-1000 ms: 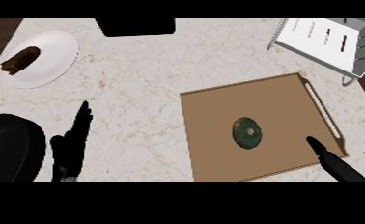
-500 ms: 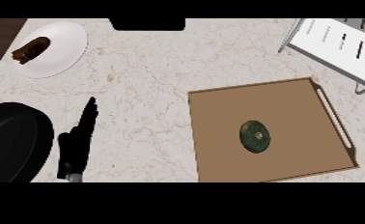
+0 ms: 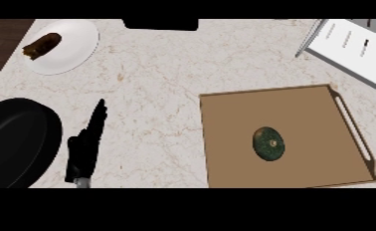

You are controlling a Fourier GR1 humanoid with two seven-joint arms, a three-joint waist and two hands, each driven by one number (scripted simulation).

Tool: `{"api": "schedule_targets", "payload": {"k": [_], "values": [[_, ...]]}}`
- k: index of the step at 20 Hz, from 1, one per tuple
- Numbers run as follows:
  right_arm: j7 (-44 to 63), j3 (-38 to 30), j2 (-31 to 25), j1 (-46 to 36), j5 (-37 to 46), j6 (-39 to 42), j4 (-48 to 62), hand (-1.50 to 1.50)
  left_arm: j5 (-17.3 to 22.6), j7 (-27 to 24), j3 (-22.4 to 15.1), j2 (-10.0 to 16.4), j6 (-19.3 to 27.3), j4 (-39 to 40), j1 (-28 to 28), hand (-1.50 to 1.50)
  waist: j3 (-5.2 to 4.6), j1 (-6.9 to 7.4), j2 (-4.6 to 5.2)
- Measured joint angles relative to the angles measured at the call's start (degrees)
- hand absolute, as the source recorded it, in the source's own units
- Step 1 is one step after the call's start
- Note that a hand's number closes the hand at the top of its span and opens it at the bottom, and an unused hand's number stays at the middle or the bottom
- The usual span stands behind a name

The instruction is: Pick the squash from the tray and place it in the tiered basket

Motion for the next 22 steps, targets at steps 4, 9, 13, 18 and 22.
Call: {"api": "schedule_targets", "payload": {"k": [4,9,13,18,22], "values": [[7.8,2.2,1.6,-4.1,7.5,6.3,-0.7,-1.5,-0.4,0.8,-0.6,-0.1,-0.2,-0.1,-0.4,0.0,0.09,0.74,-0.01],[14.0,5.5,4.5,-9.4,12.7,13.8,1.1,-1.5,-0.9,1.3,-1.1,-1.0,0.3,0.5,-1.1,0.0,0.2,1.14,0.03],[16.8,9.3,9.2,-13.9,16.5,18.5,3.1,-1.5,-0.8,1.0,-0.8,-0.7,-0.1,0.7,-1.0,0.0,0.27,1.21,-0.13],[18.1,12.3,17.3,-21.7,20.2,23.7,7.9,-1.5,-0.9,0.2,-0.4,-1.0,0.1,1.6,-1.0,0.0,0.43,0.77,-0.38],[18.2,12.7,23.8,-26.8,22.4,27.7,13.2,-1.5,-0.9,0.2,-0.4,-1.2,0.1,1.6,-0.7,0.0,0.49,0.43,-0.51]]}}
